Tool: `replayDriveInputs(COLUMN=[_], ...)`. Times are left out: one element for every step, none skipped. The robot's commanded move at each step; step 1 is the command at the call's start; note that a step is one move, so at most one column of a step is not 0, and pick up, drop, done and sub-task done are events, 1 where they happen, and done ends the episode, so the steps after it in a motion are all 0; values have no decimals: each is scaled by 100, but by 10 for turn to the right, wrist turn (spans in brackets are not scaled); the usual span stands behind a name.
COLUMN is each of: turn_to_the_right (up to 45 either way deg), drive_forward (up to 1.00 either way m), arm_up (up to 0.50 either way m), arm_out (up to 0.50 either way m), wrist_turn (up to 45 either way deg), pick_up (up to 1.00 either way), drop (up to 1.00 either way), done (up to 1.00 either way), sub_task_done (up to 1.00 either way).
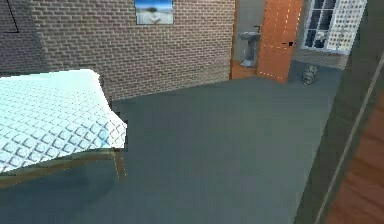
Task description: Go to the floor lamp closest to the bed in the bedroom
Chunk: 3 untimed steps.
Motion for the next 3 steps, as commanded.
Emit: replayDriveInputs(turn_to_the_right=[-270,0,-180], drive_forward=[0,100,0], arm_up=[0,0,0], arm_out=[0,0,0], wrist_turn=[0,0,0], pick_up=[0,0,0], drop=[0,0,0], done=[0,0,0], sub_task_done=[0,0,0])
